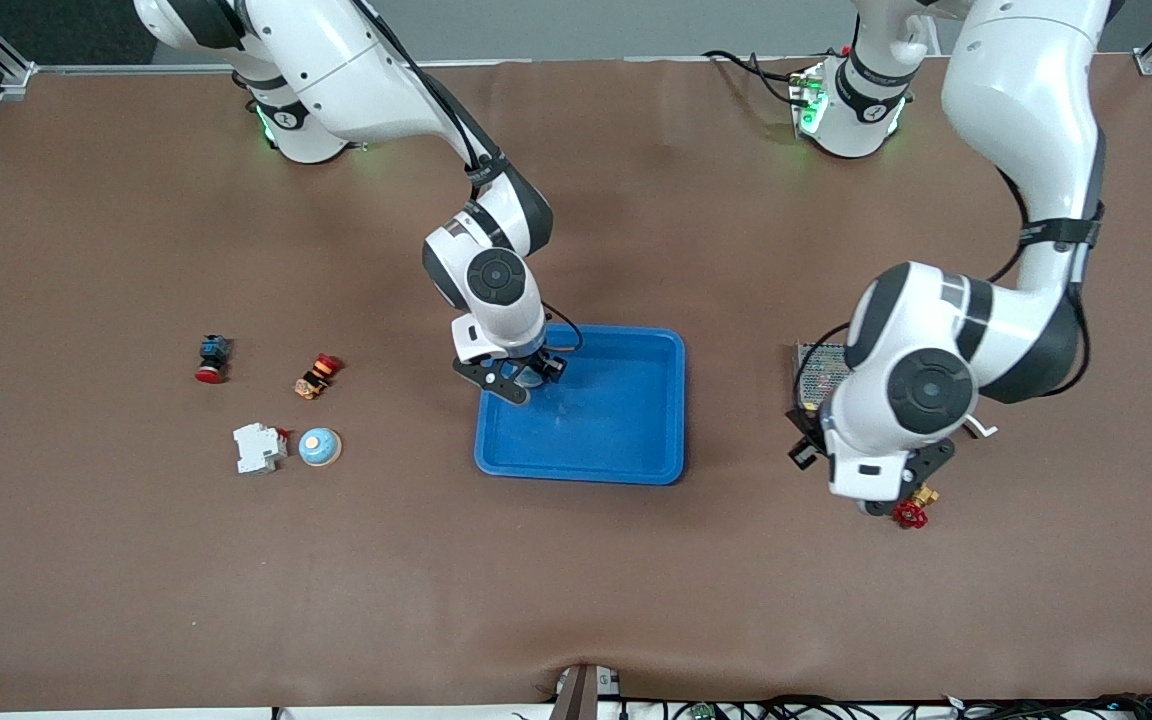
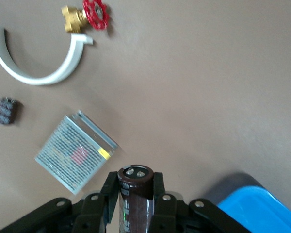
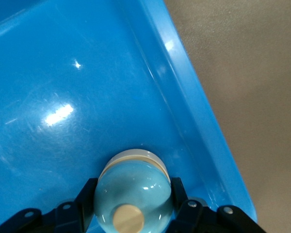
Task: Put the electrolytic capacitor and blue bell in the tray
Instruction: 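Carry the capacitor with the left gripper into the tray beside the bell, then release the bell in the tray and move the right gripper to the other bell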
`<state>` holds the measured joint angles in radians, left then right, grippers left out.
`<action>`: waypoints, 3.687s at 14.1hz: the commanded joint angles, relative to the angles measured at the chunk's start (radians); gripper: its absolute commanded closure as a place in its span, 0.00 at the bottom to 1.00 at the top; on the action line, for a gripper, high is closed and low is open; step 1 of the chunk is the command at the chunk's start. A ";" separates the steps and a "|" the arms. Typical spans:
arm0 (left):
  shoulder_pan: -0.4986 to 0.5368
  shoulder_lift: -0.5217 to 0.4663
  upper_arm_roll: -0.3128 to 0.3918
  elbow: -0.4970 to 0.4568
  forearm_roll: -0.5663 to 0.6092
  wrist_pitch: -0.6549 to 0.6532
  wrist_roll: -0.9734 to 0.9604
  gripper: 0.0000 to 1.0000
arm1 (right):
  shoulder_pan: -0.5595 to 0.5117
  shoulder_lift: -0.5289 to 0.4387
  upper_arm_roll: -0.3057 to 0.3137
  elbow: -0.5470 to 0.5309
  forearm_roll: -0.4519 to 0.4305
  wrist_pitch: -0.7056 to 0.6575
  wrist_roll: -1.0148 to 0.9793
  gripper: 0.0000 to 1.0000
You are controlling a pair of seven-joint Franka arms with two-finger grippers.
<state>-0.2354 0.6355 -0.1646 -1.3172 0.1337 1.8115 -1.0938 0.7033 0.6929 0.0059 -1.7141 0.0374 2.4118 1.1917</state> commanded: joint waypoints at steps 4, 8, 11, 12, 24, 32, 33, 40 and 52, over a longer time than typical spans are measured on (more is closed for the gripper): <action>-0.123 -0.005 0.002 -0.005 -0.034 0.023 -0.219 0.90 | 0.021 0.019 -0.009 0.002 -0.016 0.032 0.040 1.00; -0.217 0.023 0.002 -0.007 -0.052 0.096 -0.348 0.90 | 0.021 0.019 -0.010 0.002 -0.016 0.032 0.040 1.00; -0.266 0.038 0.002 -0.007 -0.065 0.143 -0.385 0.90 | 0.021 0.013 -0.010 0.007 -0.016 0.023 0.042 0.00; -0.278 0.047 0.002 -0.007 -0.077 0.153 -0.385 0.90 | 0.021 0.011 -0.010 0.013 -0.016 0.017 0.040 0.00; -0.323 0.104 0.007 -0.126 -0.088 0.304 -0.394 0.90 | -0.114 -0.093 -0.026 0.060 -0.044 -0.203 -0.318 0.00; -0.308 0.099 0.010 -0.246 -0.060 0.416 -0.377 0.90 | -0.292 -0.156 -0.030 0.008 -0.051 -0.227 -0.580 0.00; -0.300 0.099 0.010 -0.251 -0.051 0.416 -0.377 0.90 | -0.313 -0.156 -0.030 0.002 -0.050 -0.224 -0.630 0.00; -0.301 0.102 0.011 -0.260 -0.049 0.428 -0.377 0.90 | -0.402 -0.188 -0.032 -0.126 -0.051 -0.058 -0.813 0.00; -0.314 0.090 0.014 -0.254 -0.045 0.416 -0.380 0.00 | -0.511 -0.170 -0.032 -0.174 -0.053 0.069 -1.040 0.00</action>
<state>-0.5409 0.7572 -0.1544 -1.5586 0.0694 2.2264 -1.4720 0.2166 0.5449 -0.0432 -1.8515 0.0043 2.4550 0.1572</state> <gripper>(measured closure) 0.335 0.000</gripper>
